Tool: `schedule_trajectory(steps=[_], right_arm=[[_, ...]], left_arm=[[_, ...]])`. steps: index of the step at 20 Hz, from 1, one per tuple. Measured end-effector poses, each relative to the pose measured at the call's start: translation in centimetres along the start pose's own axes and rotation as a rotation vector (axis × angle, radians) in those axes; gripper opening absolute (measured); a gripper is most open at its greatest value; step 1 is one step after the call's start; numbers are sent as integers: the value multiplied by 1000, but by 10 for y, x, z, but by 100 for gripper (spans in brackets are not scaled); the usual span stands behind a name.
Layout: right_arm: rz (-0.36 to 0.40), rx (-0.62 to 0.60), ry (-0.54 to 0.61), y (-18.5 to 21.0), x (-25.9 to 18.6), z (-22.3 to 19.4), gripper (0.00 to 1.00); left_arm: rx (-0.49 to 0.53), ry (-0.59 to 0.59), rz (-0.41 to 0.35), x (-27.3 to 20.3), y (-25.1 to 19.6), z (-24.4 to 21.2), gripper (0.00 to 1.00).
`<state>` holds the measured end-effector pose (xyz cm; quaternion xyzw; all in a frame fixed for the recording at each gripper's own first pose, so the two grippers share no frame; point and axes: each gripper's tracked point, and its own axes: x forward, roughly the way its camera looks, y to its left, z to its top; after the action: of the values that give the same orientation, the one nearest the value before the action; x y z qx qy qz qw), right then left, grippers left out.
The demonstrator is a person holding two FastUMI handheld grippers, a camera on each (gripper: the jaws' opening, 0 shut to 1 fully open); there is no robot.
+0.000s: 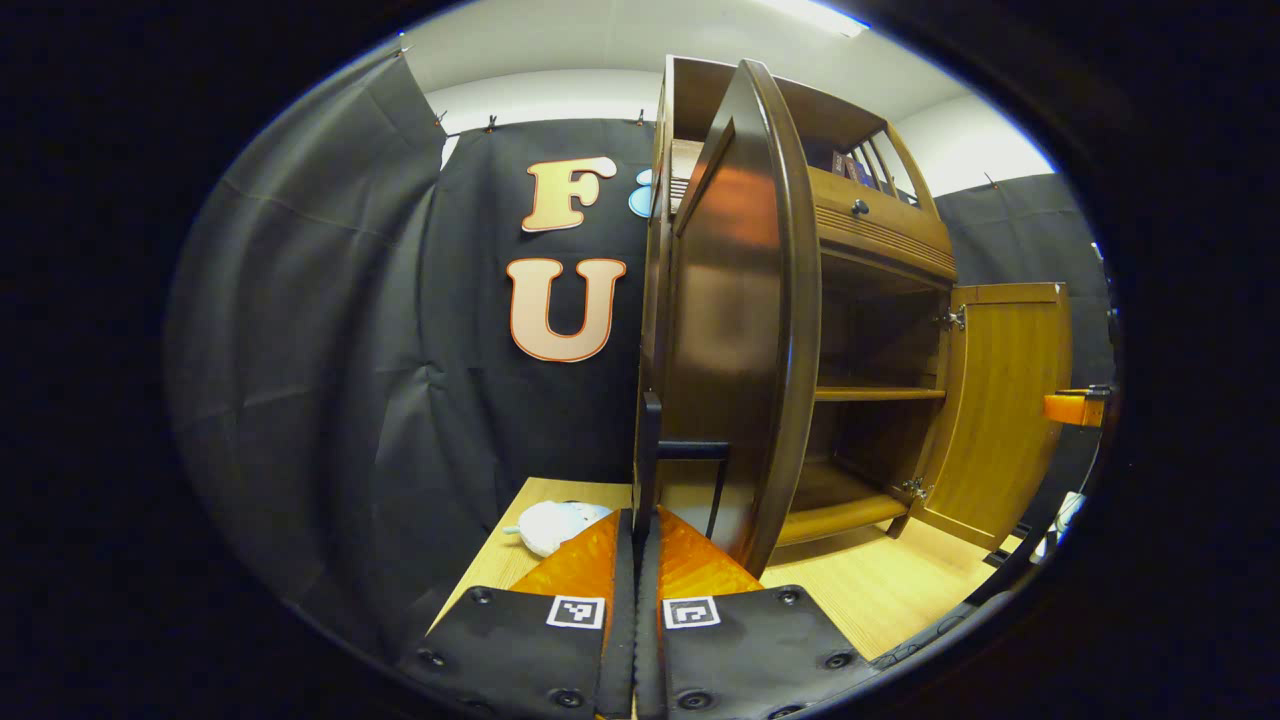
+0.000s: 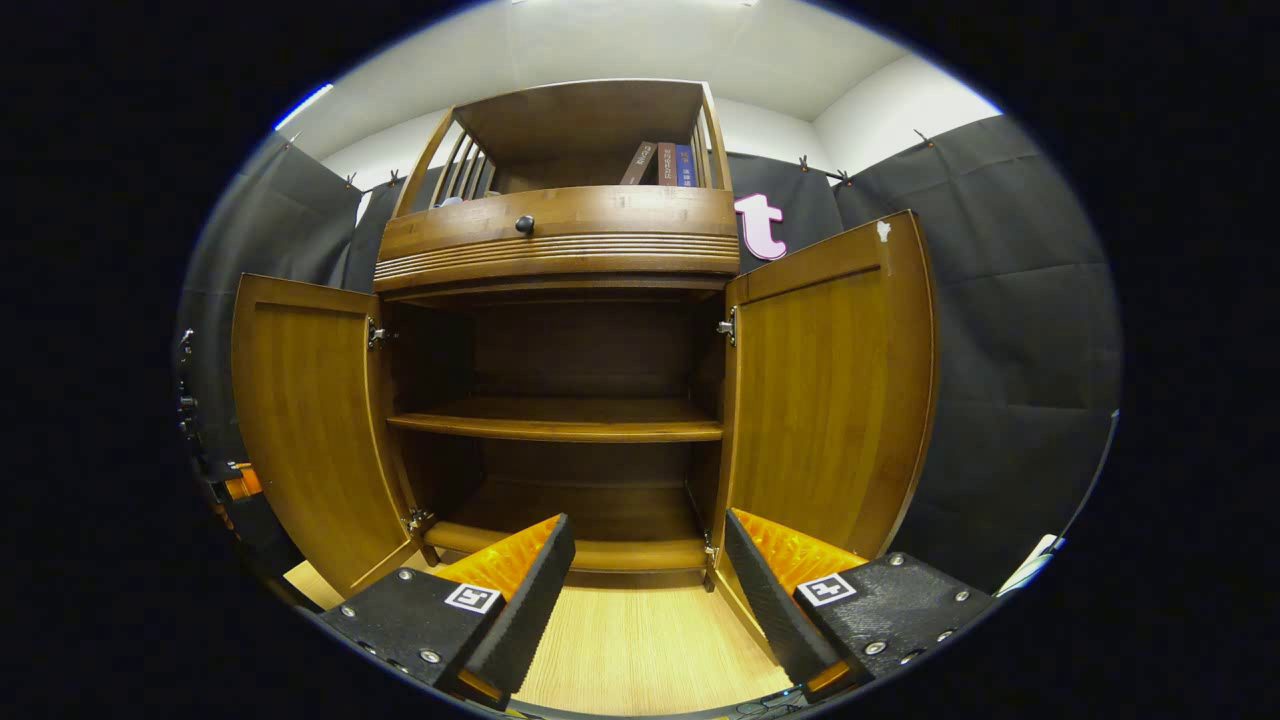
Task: Open the right door of the double-door shoe cabinet with the right hand, and open the left door with the left hand.
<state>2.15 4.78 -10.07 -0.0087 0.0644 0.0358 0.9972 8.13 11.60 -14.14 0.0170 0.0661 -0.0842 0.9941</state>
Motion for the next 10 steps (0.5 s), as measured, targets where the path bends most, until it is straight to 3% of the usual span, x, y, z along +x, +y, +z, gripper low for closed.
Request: schedule_trajectory(steps=[5,6,7,10], right_arm=[[25,6,7,12,4,-3,92],[27,5,5,14,5,-3,92],[31,4,5,15,6,-3,92],[48,8,11,22,7,-4,92]], left_arm=[[-1,2,6,-10,16,2,8],[0,0,15,-13,20,2,13],[-8,-3,26,-17,25,3,8],[-34,-1,55,-27,32,1,10]])
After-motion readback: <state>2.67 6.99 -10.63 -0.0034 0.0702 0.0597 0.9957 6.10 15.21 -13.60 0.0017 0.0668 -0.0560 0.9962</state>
